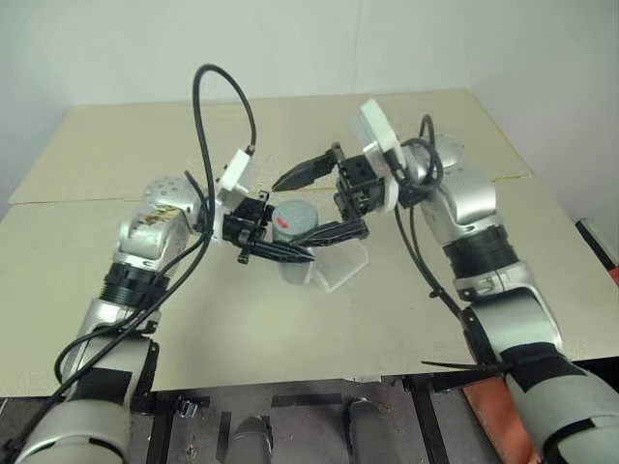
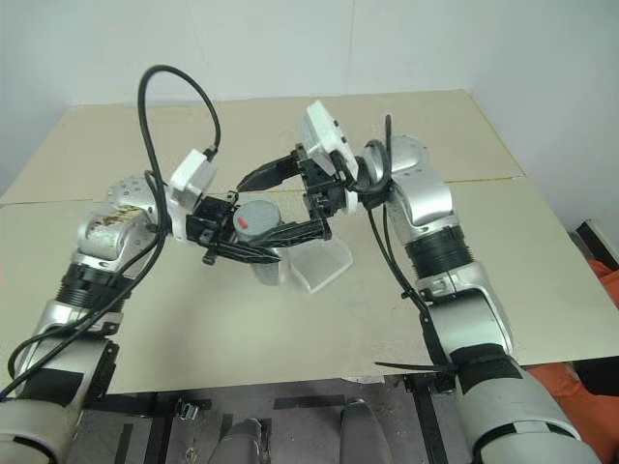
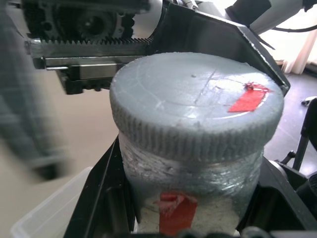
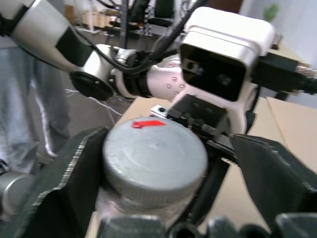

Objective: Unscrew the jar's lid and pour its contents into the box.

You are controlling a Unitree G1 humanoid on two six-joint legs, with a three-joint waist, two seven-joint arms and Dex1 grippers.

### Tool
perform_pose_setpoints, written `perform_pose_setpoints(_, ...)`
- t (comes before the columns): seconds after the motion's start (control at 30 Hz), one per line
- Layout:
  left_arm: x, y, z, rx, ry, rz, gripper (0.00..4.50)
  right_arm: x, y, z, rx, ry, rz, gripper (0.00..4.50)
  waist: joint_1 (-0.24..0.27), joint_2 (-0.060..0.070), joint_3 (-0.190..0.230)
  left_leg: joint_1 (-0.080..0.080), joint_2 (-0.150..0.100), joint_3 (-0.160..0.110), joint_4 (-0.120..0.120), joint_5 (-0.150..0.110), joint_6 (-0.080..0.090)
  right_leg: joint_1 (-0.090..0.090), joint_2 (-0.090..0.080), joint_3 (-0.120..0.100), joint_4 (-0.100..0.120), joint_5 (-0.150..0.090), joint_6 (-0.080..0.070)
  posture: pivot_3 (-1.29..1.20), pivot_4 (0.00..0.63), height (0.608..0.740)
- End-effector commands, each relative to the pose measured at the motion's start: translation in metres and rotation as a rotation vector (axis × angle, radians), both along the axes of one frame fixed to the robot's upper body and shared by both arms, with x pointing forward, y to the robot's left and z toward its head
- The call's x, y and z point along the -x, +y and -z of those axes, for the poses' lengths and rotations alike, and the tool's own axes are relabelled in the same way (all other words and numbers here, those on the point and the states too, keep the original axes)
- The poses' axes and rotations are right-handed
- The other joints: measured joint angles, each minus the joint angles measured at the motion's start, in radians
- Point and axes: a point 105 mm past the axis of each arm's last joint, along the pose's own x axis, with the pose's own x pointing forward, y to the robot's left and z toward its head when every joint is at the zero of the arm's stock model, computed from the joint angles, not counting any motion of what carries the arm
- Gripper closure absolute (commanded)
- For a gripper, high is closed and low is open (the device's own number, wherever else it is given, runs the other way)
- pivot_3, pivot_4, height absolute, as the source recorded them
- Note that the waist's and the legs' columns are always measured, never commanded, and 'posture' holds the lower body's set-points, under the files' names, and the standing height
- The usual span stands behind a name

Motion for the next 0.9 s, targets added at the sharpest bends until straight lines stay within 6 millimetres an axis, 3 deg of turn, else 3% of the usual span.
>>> perform_pose_setpoints(0.03,-0.005,0.005,-0.016,0.059,-0.033,-0.04,2.5,0.004,-0.024,-0.015,-0.067,-0.039,0.118,0.04,0.002,0.0,0.0,0.0,0.0,0.0,0.0,0.0,0.0,0.0,0.0,0.0,0.0,0.0,0.0,0.0,0.15,0.74)
perform_pose_setpoints(0.17,-0.023,0.008,-0.008,0.053,-0.063,-0.162,2.5,0.012,-0.045,-0.017,-0.12,-0.014,0.3,0.04,0.009,0.0,0.0,0.0,0.0,0.0,0.0,-0.001,0.002,0.0,0.0,0.0,0.0,0.0,0.0,0.0,0.15,0.74)
perform_pose_setpoints(0.33,-0.035,0.009,-0.011,0.08,-0.088,-0.241,2.5,0.027,-0.044,-0.017,-0.109,0.0,0.452,0.04,0.009,0.001,0.0,0.001,0.0,0.0,0.0,-0.003,0.005,-0.001,0.0,0.001,0.002,0.0,0.0,0.0,0.15,0.74)
perform_pose_setpoints(0.5,-0.034,0.007,-0.013,0.089,-0.088,-0.221,2.5,0.028,-0.021,-0.015,-0.106,0.013,0.532,0.04,0.015,0.001,0.0,0.001,0.0,0.0,0.0,-0.003,0.005,0.0,0.0,0.001,0.001,0.0,0.0,0.0,0.15,0.74)
perform_pose_setpoints(0.63,-0.031,0.003,-0.014,0.092,-0.095,-0.201,2.5,0.009,-0.001,-0.018,-0.154,0.032,0.608,0.04,0.014,0.001,0.0,0.001,0.0,0.0,0.0,-0.003,0.005,0.0,0.0,0.001,0.002,0.0,0.0,0.0,0.15,0.74)
perform_pose_setpoints(0.9,-0.026,0.005,-0.016,0.09,-0.101,-0.183,2.5,-0.003,0.019,-0.012,-0.14,0.063,0.594,0.04,0.016,0.001,0.0,0.0,0.0,0.0,0.0,-0.003,0.005,0.0,0.0,0.0,0.001,0.0,0.0,0.0,0.15,0.74)
